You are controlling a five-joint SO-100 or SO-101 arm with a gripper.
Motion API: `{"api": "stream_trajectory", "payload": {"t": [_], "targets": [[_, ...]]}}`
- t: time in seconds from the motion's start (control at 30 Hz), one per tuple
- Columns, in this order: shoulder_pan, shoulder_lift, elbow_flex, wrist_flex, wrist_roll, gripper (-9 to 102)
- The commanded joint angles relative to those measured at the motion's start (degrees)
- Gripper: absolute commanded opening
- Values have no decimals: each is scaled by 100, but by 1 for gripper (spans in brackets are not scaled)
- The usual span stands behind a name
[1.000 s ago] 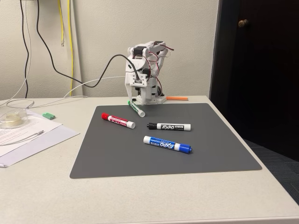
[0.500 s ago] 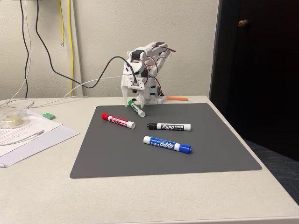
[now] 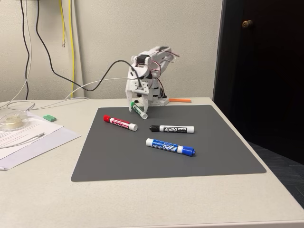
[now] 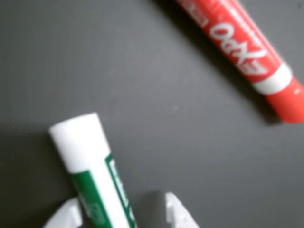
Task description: Pick up the green marker.
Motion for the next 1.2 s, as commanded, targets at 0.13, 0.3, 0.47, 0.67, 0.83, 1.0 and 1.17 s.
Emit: {"api": "stream_trajectory", "payload": {"t": [0.13,0.3,0.47,0.67,0.83,1.0,1.17], "targets": [[-229,255,325,-158,316,16],[-255,272,439,-255,369,15],[-264,281,519,-378,378,14],[-343,369,642,-475,571,4],[-448,369,642,-475,747,1],[-501,378,642,-475,853,0],[-659,686,642,-264,1151,0]]}}
